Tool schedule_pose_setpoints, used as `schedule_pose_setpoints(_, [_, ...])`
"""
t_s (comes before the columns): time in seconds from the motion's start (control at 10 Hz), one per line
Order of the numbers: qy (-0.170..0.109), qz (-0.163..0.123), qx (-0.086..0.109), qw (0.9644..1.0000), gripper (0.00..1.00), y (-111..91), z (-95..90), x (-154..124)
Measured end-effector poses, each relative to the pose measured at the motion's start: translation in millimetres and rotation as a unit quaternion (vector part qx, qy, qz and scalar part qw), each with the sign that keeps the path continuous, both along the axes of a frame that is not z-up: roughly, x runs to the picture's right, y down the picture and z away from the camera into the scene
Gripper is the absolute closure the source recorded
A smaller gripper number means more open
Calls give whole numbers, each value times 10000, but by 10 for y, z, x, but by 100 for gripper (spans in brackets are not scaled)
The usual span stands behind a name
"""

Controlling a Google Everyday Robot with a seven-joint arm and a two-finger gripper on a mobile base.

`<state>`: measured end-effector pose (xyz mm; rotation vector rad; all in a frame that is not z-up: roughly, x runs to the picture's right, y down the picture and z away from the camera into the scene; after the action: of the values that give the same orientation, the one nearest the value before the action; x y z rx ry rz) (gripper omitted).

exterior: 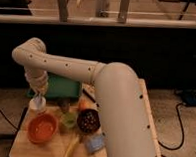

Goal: Place towel in paper cup

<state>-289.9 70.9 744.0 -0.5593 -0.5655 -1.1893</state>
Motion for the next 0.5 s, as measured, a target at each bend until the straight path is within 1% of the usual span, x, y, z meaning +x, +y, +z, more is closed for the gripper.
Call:
schedule_pose_setpoints(0.2, [-78,-102,-69,9999,100,42,42,-87])
schedule_pose_setpoints(0.3, [-114,-155,-95,9998,98,84,60,-140])
schedule_pose_setpoints(0.4, [-130,-195,-114,9997,90,112,84,-167])
schedule_pose_setpoints(0.5, [-140,-229,-130,9996,80,135,115,-184])
